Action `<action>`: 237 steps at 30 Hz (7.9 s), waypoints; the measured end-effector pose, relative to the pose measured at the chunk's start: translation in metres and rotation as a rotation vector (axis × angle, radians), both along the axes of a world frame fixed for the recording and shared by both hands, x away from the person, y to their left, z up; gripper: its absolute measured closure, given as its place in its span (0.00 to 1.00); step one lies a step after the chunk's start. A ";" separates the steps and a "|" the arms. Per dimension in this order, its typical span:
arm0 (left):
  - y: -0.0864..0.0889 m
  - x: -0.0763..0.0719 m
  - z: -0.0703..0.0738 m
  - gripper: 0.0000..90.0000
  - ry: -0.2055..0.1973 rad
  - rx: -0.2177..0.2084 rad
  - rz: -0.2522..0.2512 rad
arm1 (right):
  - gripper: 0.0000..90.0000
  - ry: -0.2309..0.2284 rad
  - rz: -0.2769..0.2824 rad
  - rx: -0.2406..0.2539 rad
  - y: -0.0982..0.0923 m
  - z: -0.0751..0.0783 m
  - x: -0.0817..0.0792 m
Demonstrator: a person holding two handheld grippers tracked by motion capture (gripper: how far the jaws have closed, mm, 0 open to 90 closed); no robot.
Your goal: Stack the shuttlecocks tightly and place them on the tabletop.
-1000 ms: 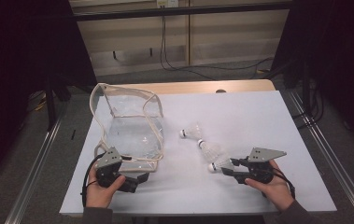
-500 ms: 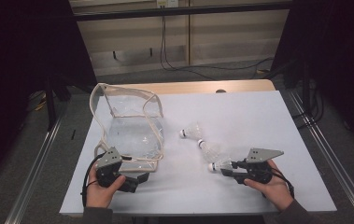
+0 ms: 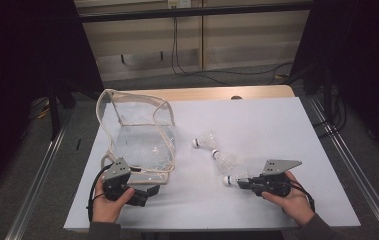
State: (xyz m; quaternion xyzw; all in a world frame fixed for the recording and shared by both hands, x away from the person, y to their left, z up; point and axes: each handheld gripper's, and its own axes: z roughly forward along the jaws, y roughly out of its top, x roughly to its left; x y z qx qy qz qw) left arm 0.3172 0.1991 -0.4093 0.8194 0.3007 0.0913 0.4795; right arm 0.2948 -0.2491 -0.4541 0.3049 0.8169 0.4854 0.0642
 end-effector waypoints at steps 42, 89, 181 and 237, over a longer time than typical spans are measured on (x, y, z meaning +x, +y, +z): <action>0.000 0.000 0.000 0.03 -0.001 0.002 0.000 | 0.99 -0.063 -0.080 0.092 -0.040 0.039 0.016; 0.001 0.002 0.000 0.03 -0.009 -0.007 -0.001 | 0.99 -0.048 -0.138 0.118 -0.038 0.043 0.057; 0.001 0.002 -0.001 0.03 -0.011 0.000 -0.005 | 1.00 -0.065 -0.163 0.066 0.001 0.039 0.113; 0.001 0.002 -0.002 0.03 -0.017 -0.008 -0.004 | 0.99 -0.064 -0.147 0.026 0.021 0.030 0.126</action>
